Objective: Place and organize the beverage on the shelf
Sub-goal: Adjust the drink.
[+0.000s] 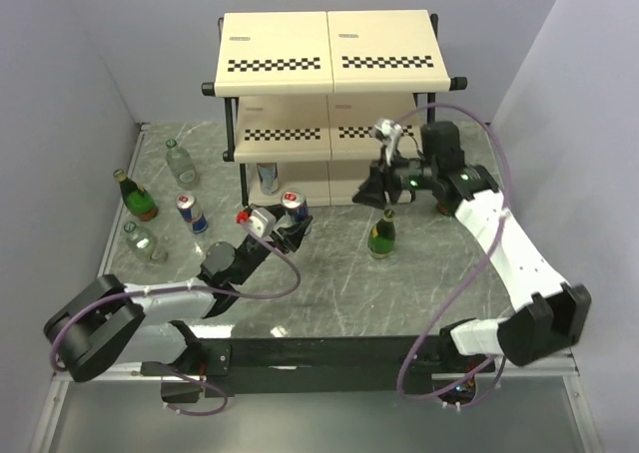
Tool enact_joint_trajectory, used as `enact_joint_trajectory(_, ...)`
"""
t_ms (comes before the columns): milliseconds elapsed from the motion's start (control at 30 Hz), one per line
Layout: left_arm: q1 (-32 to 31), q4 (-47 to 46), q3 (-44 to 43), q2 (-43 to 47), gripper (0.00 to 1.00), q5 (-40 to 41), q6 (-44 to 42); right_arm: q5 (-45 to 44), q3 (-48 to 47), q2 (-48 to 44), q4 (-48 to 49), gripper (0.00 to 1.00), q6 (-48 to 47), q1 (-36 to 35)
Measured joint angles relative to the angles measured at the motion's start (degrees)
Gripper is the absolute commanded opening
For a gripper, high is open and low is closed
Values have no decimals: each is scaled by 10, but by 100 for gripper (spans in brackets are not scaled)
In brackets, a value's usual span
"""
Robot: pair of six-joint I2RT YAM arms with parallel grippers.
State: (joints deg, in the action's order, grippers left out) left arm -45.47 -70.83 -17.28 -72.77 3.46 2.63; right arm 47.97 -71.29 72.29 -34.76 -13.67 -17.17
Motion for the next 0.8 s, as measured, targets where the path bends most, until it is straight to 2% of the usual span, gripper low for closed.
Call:
enact_joint_trajectory(167,0,-2,4,38,0,-23,1,-27,-76,85,34,33,47,-45)
enact_joint_trajectory(467,0,0,4,38,0,-56,13,-89,-170,155,38,28,66,-130)
enact_joint_trajectory(800,0,2,3,15,0,-57,16,-157,-176,161,12,25,29,-211)
